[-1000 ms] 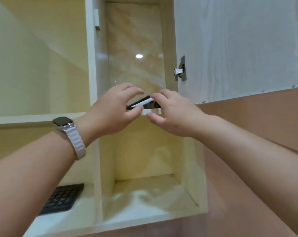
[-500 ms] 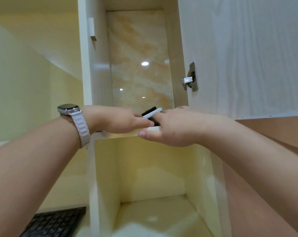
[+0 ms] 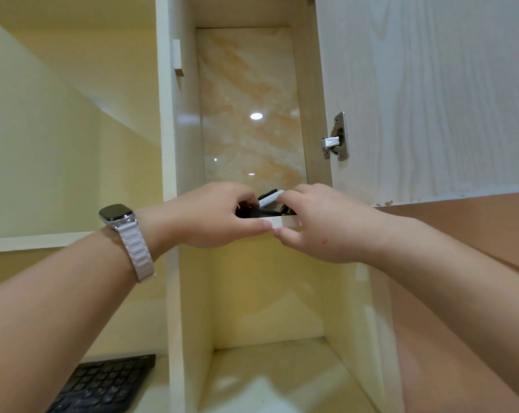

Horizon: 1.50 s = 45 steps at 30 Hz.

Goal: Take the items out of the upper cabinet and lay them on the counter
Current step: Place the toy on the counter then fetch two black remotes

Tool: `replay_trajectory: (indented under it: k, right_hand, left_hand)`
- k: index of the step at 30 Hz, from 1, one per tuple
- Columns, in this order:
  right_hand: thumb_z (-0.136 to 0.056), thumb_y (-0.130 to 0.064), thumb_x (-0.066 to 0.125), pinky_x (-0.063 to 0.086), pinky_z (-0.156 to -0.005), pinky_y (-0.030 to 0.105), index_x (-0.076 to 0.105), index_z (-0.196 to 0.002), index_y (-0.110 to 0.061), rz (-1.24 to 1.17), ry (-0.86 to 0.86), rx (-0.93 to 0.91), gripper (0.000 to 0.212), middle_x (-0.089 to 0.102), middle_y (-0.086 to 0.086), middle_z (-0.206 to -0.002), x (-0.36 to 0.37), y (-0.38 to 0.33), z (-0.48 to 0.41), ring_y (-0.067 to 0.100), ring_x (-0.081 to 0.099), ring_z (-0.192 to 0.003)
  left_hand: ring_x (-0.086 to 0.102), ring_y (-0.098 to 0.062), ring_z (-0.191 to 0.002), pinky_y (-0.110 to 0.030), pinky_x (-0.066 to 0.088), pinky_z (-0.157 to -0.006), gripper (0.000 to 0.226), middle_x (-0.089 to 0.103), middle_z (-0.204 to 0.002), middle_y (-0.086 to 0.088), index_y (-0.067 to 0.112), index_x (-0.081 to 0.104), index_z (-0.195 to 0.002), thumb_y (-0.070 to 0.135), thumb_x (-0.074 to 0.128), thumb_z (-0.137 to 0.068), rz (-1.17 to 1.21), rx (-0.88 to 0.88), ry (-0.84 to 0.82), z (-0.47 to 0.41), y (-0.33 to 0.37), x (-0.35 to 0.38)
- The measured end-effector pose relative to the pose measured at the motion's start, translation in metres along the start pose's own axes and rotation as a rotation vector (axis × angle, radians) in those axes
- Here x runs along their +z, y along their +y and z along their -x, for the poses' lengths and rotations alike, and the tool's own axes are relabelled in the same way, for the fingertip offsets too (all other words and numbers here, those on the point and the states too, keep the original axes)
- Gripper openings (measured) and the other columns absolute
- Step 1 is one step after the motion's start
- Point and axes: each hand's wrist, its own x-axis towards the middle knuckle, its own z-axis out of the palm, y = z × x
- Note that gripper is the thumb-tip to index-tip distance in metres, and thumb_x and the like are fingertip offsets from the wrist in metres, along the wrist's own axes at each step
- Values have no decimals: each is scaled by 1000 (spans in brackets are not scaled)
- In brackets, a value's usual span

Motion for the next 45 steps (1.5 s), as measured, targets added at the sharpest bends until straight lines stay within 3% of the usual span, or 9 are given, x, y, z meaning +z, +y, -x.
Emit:
replay_trajectory:
  k: [4,8,12,19,28,33,37,40,45]
  right_hand:
    - [-92,-47,50,43,-82,33,46,-99,-32,-127,49,43,17,50,-5,-105,-6,-3,3,17,46,-101]
    - [-90,-41,53,49,-81,38,55,-105,-21,-184,130,129,25,51,-1,-99,-6,-4,2,21,51,-93]
    - [-90,-34,56,51,-71,40,51,-97,-18,-182,179,132,18,54,0,-89,-9,-10,2,22,52,-82]
    - [-92,-32,56,48,-81,40,55,-101,-17,-144,180,146,17,48,3,-97,-17,-10,3,26,53,-90]
    - [-89,-25,58,34,-64,32,59,-93,-13,-247,446,181,13,54,3,-85,-14,-15,22,24,51,-81]
    - [-88,-21,61,44,-68,36,56,-105,-13,-289,514,189,19,58,4,-90,-11,-18,30,25,55,-83]
    - [-89,-20,61,48,-69,39,55,-111,-17,-244,511,191,23,57,5,-90,-7,-15,40,28,56,-80]
    - [-91,-22,59,42,-62,36,55,-108,-16,-202,496,209,18,52,4,-87,1,-14,49,29,54,-75]
    - [-93,-23,55,41,-61,37,51,-110,-14,-177,447,282,20,53,5,-93,10,-16,57,35,55,-79]
  left_hand:
    - [59,-5,-82,-30,50,-74,21,61,-88,12,26,62,-91,44,69,-82,84,108,187,11,-2,2]
    - [55,-5,-79,-26,44,-69,16,58,-86,10,24,60,-89,26,73,-80,112,196,336,20,-9,4]
    - [47,-8,-84,-30,44,-72,25,50,-90,11,25,67,-109,29,69,-84,-18,222,446,28,-17,11]
    - [54,-14,-87,-35,49,-64,19,59,-95,10,28,67,-106,35,61,-89,-127,162,512,40,-12,9]
    - [60,-15,-81,-35,52,-70,15,66,-86,5,19,66,-96,32,64,-89,288,-60,739,49,-1,10]
    - [61,-15,-81,-29,49,-64,15,63,-83,5,16,60,-90,29,65,-85,431,-250,735,42,8,1]
    - [61,-10,-84,-25,51,-67,17,65,-91,9,24,63,-98,25,65,-81,337,-218,647,51,9,-7]
    - [63,-9,-80,-25,53,-59,21,65,-89,11,28,66,-101,24,65,-80,271,-209,544,59,7,-13]
    - [64,-12,-71,-30,55,-55,24,63,-89,9,28,53,-107,29,63,-86,220,-237,478,67,13,-5]
